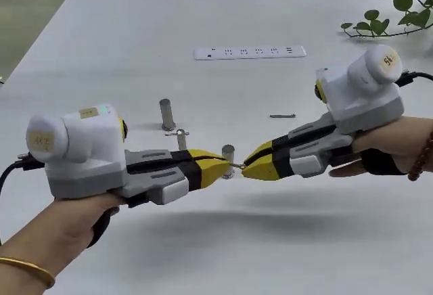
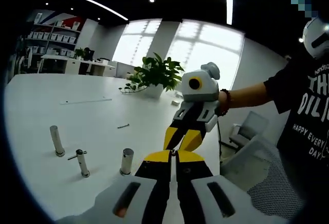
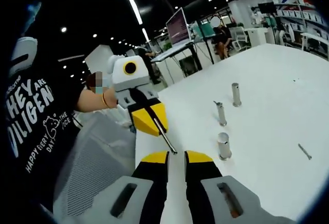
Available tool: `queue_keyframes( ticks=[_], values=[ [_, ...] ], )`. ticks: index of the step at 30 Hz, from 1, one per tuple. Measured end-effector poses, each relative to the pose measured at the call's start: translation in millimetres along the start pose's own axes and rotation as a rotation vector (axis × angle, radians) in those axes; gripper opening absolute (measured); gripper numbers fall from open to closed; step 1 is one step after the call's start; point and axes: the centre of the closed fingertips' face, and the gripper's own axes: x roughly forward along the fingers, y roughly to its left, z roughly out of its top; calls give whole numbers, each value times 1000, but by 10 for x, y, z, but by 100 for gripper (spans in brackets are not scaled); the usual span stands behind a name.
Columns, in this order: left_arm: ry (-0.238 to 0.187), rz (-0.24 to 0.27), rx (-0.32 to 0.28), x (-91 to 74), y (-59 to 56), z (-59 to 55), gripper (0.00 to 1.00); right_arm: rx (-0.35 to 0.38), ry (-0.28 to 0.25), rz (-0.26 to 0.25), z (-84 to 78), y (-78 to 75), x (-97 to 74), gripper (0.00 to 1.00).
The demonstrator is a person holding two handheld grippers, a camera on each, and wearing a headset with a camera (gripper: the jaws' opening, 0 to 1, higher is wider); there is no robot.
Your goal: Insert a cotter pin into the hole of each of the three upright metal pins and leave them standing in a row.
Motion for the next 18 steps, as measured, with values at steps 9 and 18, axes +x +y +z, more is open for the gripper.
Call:
queue_keyframes(
  ticks=[9, 18],
  values=[
    [-18, -37, -8, -3, -84, 23, 0, -10, -2, 38, 10, 114, 35, 4],
    [-10, -48, -13, -8, -97, -3, 0, -65, 3, 43, 33, 145, 20, 0]
  ],
)
